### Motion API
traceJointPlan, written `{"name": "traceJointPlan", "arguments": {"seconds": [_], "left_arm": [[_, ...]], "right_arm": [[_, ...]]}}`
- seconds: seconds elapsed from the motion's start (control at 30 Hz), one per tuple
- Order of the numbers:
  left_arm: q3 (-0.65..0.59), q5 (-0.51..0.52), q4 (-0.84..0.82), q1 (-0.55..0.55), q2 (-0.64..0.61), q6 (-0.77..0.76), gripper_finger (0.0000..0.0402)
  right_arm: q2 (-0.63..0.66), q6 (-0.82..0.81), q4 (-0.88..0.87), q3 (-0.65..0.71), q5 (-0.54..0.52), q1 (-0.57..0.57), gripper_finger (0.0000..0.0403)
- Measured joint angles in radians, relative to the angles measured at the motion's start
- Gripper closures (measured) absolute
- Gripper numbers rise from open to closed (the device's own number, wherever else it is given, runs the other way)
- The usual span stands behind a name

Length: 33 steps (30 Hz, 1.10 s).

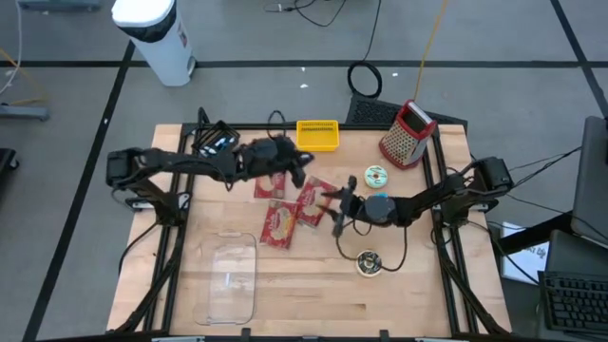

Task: Pick & Place Food Item
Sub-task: Put the purple food coloring bottle into the black bin

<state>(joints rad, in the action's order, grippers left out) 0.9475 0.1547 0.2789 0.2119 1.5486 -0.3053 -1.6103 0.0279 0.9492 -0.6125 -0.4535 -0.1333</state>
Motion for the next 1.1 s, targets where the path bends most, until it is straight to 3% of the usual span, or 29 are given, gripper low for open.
{"name": "traceJointPlan", "arguments": {"seconds": [0.1, 0.2, 0.4, 0.73, 0.9, 1.1], "left_arm": [[-0.005, 0.04, -0.158, 0.028, -0.056, 0.022, 0.0329], [-0.003, 0.047, -0.26, 0.075, -0.102, 0.028, 0.034], [-0.04, 0.038, -0.452, 0.181, -0.192, 0.042, 0.0333], [-0.36, 0.042, -0.407, 0.461, -0.45, -0.072, 0.0341], [-0.5, 0.111, -0.426, 0.588, -0.568, -0.134, 0.0338], [-0.589, 0.102, -0.442, 0.681, -0.619, -0.17, 0.0341]], "right_arm": [[0.046, -0.079, -0.042, -0.002, 0.131, 0.037, 0.0238], [0.066, -0.12, -0.088, 0.007, 0.196, 0.056, 0.0237], [0.067, -0.124, -0.083, 0.03, 0.195, 0.061, 0.0242], [0.068, -0.118, -0.079, 0.04, 0.196, 0.074, 0.0244], [0.068, -0.118, -0.079, 0.04, 0.194, 0.082, 0.0247], [0.068, -0.121, -0.08, 0.04, 0.194, 0.088, 0.0247]]}}
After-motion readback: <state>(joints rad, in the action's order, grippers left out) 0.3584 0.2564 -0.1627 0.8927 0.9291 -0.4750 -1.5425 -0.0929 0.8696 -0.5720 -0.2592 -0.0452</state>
